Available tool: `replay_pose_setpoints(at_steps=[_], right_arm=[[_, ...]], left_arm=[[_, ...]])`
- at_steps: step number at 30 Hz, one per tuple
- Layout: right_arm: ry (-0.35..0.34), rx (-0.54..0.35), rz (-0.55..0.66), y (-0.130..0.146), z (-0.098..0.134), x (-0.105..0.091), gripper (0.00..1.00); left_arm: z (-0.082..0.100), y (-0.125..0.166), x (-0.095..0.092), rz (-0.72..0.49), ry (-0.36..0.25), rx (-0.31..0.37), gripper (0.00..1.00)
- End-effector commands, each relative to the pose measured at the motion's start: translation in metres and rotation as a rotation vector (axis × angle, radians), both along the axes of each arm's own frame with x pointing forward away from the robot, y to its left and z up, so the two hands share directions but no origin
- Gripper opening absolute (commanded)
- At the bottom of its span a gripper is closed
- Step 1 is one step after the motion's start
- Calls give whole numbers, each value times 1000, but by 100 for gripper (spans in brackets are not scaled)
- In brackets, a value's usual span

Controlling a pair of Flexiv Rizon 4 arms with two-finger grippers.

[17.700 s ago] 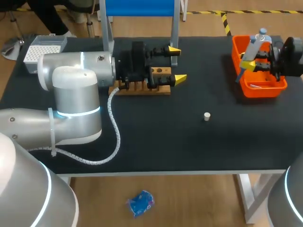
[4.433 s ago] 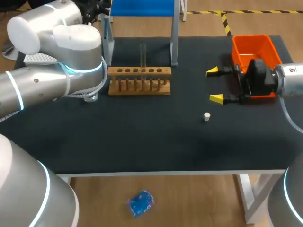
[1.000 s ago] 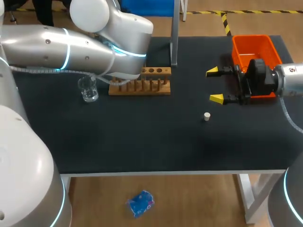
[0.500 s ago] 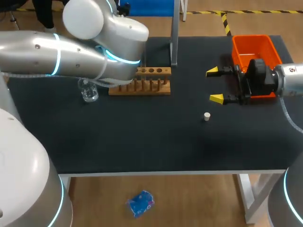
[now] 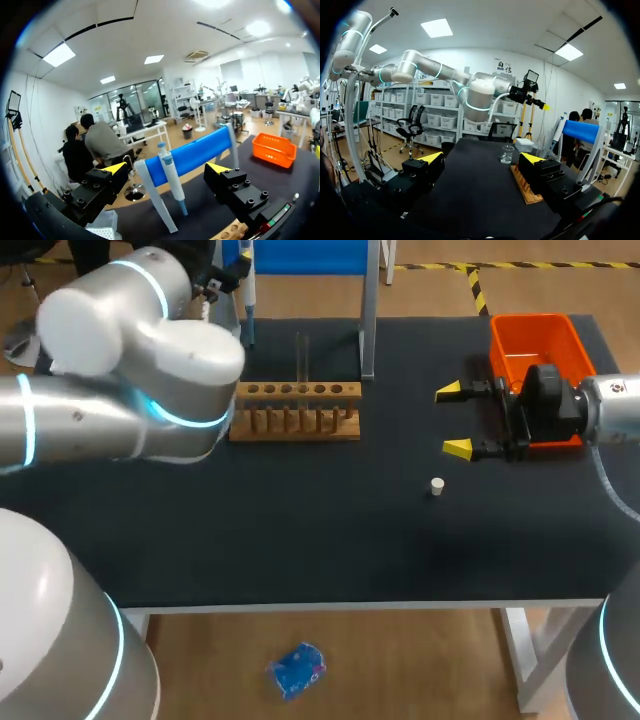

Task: Invert the test tube, pick up the pipette, mount the tip to pipette, aspirate from beaker and dispense into the tube, eject the tip, return the pipette, and cap with the stopper.

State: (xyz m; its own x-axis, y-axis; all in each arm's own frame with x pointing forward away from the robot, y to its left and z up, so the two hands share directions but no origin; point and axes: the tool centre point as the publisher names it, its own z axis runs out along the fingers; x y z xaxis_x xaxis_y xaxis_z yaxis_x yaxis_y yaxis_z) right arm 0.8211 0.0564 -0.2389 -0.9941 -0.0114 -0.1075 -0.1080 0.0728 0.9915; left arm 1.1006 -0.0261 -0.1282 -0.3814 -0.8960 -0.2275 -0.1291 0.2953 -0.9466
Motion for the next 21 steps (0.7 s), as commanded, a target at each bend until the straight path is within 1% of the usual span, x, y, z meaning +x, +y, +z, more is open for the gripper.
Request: replay_pose_setpoints(at_steps=[1, 2, 3, 4, 21], right_arm=[[0, 0, 0, -1, 0, 0, 100], [0, 0, 0, -1, 0, 0, 100], [0, 0, 0, -1, 0, 0, 100], [0, 0, 0, -1, 0, 0, 100], [0, 0, 0, -1, 0, 0, 100]], left_arm=[[12, 12, -49, -410, 41, -76, 100], [14, 11, -56, -463, 52, -84, 100], [16, 9, -66, -547, 76, -82, 100], [17, 8, -72, -577, 87, -63, 100], [17, 8, -72, -577, 87, -63, 100]])
